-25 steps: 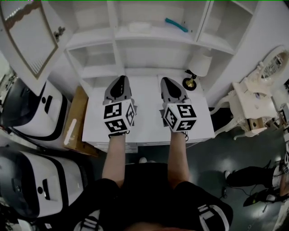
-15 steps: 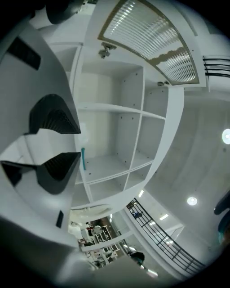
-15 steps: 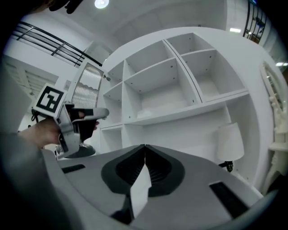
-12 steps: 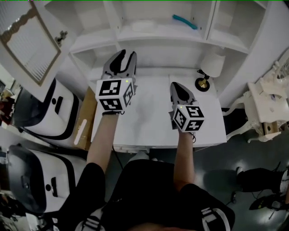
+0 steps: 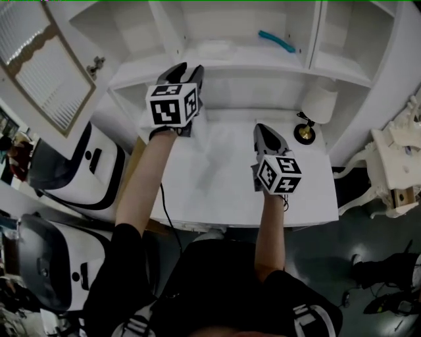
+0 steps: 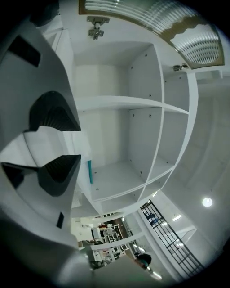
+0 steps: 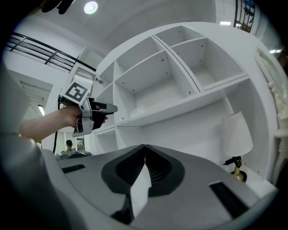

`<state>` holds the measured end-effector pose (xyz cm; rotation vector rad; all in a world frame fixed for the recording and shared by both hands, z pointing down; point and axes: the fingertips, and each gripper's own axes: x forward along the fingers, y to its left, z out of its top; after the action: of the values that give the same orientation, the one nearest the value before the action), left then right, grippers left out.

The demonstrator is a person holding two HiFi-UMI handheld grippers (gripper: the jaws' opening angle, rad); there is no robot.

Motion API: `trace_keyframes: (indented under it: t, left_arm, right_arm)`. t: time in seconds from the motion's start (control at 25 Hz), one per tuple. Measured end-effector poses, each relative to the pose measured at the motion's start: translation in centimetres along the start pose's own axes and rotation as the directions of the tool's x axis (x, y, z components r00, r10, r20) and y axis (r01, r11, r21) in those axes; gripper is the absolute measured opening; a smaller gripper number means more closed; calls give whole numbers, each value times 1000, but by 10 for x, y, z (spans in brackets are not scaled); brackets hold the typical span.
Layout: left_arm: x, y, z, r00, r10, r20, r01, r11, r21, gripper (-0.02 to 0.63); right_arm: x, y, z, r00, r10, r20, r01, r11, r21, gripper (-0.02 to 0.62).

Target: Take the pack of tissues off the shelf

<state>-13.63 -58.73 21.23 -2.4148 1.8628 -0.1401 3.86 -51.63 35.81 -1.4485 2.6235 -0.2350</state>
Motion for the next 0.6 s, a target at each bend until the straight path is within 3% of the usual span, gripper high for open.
trace_keyframes:
  t: [0.16, 0.48, 0.6]
  left_arm:
    - [21, 12, -8, 998, -10, -55, 9, 1000, -28, 172]
    - [59, 17, -1, 993, -30, -118, 35, 998, 44, 172]
    - [72, 27, -1, 988, -7, -153, 11, 1000, 26, 172]
  right_arm:
    - [12, 4, -11, 999, 30, -13, -30, 999, 26, 18]
    - [16, -18, -20, 999, -3, -33, 5, 998, 55, 18]
    - [16, -20, -23, 999, -6, -38, 9, 998, 64, 18]
